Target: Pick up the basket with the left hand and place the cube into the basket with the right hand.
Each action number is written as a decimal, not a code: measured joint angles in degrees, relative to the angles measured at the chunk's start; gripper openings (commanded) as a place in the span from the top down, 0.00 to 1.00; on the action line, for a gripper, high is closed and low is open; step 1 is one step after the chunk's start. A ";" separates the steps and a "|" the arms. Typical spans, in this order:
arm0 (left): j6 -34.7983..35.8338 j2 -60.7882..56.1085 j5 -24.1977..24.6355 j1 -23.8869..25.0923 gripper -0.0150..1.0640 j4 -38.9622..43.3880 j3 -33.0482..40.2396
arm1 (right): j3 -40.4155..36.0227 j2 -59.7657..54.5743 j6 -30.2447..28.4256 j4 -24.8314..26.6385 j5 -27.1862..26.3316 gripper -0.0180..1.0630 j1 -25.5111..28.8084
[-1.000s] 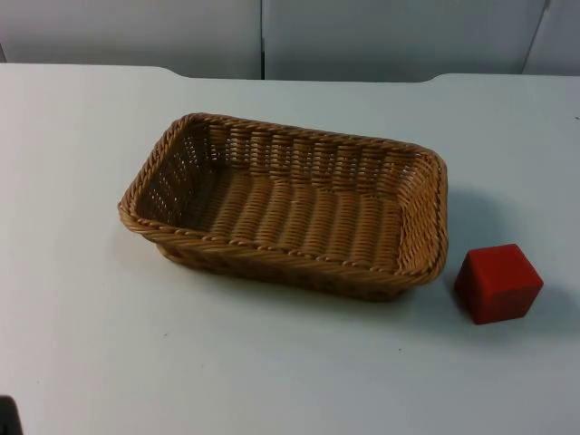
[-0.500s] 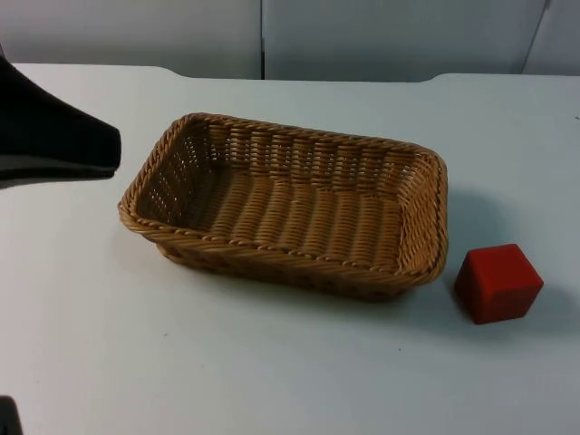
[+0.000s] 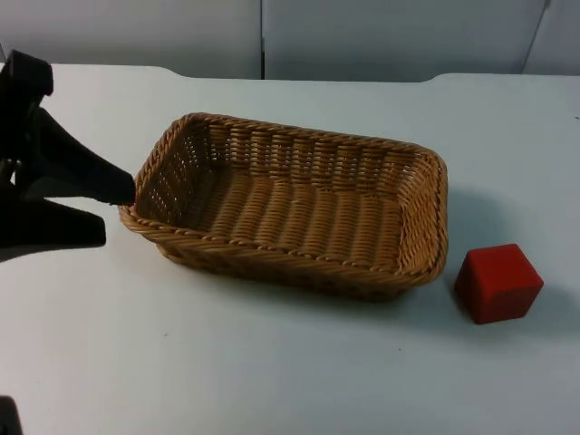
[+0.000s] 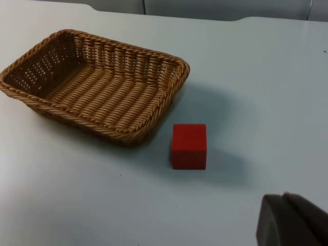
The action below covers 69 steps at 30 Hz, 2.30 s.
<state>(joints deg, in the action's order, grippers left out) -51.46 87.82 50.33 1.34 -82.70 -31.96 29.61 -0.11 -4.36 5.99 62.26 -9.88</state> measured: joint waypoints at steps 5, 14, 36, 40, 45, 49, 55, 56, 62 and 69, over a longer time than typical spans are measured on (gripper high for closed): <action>4.51 4.92 -0.03 0.00 0.56 -3.00 -0.04 | 0.00 0.00 0.00 0.00 0.00 0.99 0.00; 2.12 8.09 -9.82 -9.44 0.56 -15.72 -1.25 | 0.00 0.00 0.00 0.00 0.00 0.99 0.00; -3.76 12.99 -32.79 -17.30 0.52 -16.92 -12.32 | 0.00 0.00 0.00 0.00 0.00 0.99 0.00; -4.03 15.85 -31.32 -17.35 0.31 -17.06 -12.80 | 0.00 0.00 0.00 0.00 0.00 0.99 0.00; -4.60 16.24 -30.41 -17.35 0.19 -17.53 -13.59 | 0.00 0.00 0.00 0.00 0.00 0.99 0.00; -4.88 16.37 -30.41 -17.35 0.19 -17.55 -13.72 | 0.00 0.00 0.00 0.00 0.00 0.99 0.00; -5.01 17.12 -29.00 -17.35 0.19 -17.55 -17.43 | 0.00 0.00 0.00 0.00 0.00 0.99 0.00; -5.01 17.12 -29.00 -17.35 0.19 -17.55 -17.43 | 0.00 0.00 0.00 0.00 0.00 0.99 0.00; -5.10 17.73 -25.90 -17.35 0.19 -16.42 -21.58 | 0.00 0.00 0.00 0.00 0.00 0.99 0.00; -5.10 17.84 -27.25 -17.35 0.20 -13.35 -22.17 | 0.00 0.00 0.00 0.00 0.00 0.99 0.00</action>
<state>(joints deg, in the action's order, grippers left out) -56.56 105.66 23.08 -16.01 -96.05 -54.13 29.61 -0.11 -4.36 5.99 62.26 -9.88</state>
